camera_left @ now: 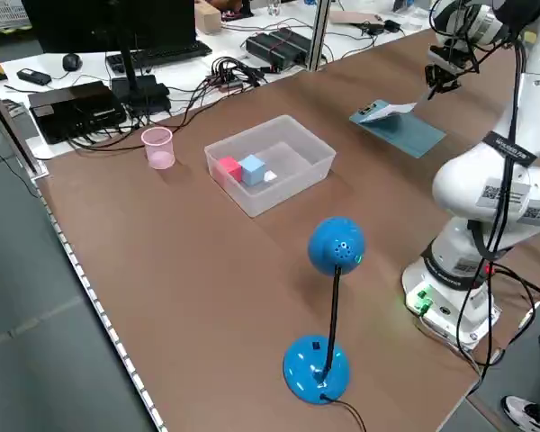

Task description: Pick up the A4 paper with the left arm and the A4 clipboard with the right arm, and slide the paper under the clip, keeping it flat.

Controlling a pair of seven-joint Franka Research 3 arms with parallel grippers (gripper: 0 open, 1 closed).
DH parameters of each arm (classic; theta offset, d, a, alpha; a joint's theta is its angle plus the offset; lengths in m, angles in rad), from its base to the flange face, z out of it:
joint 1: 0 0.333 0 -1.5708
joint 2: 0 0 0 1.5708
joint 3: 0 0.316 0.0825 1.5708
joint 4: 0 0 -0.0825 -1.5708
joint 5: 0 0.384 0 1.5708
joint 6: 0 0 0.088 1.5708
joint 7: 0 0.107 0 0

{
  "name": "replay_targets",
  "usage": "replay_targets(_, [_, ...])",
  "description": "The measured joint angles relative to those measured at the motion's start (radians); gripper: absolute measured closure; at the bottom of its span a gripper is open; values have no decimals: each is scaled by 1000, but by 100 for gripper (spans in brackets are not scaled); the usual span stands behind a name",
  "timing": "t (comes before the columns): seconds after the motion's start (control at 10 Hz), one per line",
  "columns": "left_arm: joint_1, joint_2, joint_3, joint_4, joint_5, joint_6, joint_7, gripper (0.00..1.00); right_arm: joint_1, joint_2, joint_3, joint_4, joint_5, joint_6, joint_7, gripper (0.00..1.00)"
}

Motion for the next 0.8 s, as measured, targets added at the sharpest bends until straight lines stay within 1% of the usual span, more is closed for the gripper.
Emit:
replay_targets(0.5, [0, 75, 6, -1, -1, 51, -2, 99, 0, 0, 0, 0, 0, -1, 0, 0])
replay_targets(0.8, [0, 81, 31, 1, -1, 68, -2, 99, 0, 0, 0, 0, 0, -1, 0, 0])
